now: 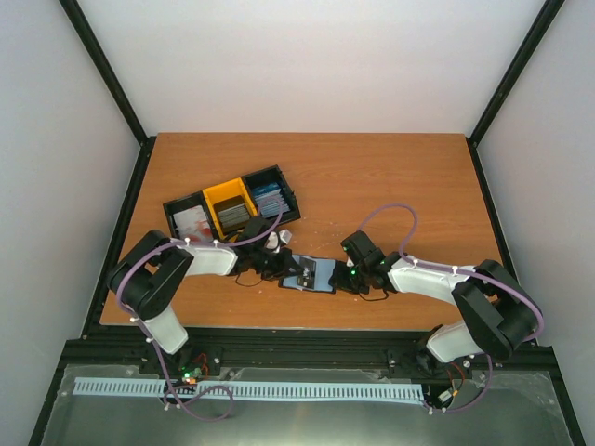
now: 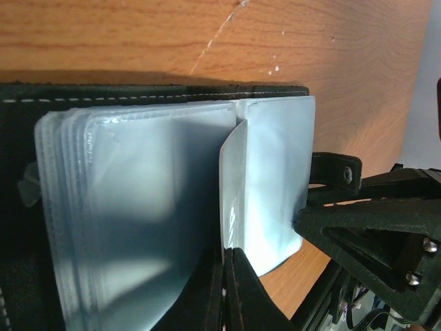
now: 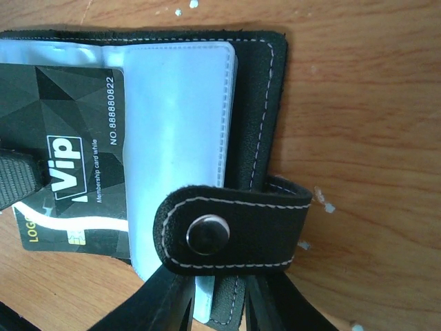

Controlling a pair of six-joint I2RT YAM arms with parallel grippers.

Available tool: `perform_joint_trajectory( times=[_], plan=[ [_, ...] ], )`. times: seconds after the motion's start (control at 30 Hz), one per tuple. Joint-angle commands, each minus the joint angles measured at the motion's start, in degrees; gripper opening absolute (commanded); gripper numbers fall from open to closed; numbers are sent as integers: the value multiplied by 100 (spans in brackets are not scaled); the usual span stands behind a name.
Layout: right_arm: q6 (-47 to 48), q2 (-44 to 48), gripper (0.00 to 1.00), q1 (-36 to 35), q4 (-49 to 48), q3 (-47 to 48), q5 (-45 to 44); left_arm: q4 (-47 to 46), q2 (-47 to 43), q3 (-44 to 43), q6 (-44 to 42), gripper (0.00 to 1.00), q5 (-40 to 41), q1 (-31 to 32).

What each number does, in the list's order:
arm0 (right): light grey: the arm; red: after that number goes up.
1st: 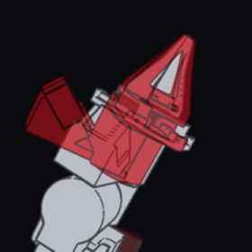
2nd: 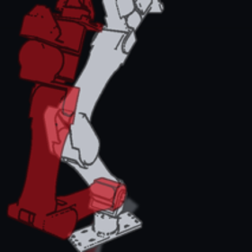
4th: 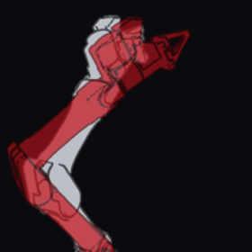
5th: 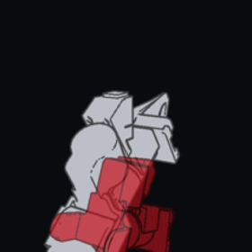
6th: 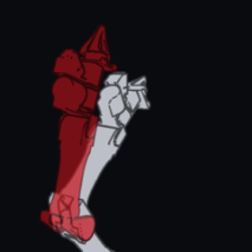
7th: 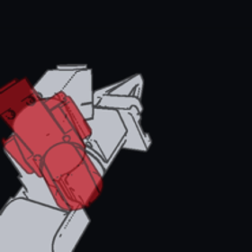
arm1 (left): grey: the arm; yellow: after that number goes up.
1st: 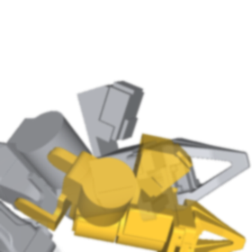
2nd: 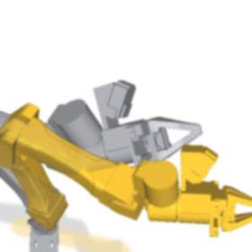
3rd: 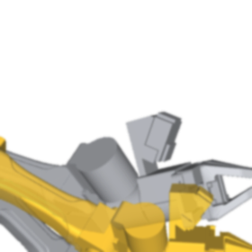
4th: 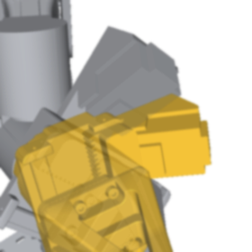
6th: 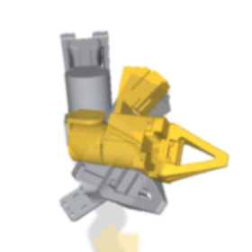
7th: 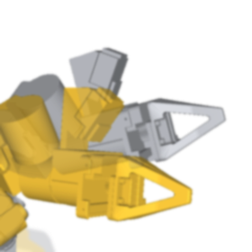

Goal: Put the credit cards into the card holder
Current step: Insert the credit card into the card holder.

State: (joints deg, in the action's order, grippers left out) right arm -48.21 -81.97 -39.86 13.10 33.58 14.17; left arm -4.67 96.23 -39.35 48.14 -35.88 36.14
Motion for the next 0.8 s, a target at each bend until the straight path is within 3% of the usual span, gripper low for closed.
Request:
perform_joint_trajectory(
  times=[0.0, 0.5, 0.63, 0.77],
  plan=[
    [39, -196, 22, -49, 162, -198, 2, 18, 297, -78, 10, 1, -146, 106],
    [75, -240, 22, -49, 70, -246, 161, -224, 217, -284, 425, 1, -213, 121],
    [83, -238, 22, -49, 70, -243, 149, -30, 361, -432, 174, 1, -249, 113],
    [92, -205, 22, -49, 71, -254, 131, 468, 198, -449, -386, 1, 277, 110]
  ],
)
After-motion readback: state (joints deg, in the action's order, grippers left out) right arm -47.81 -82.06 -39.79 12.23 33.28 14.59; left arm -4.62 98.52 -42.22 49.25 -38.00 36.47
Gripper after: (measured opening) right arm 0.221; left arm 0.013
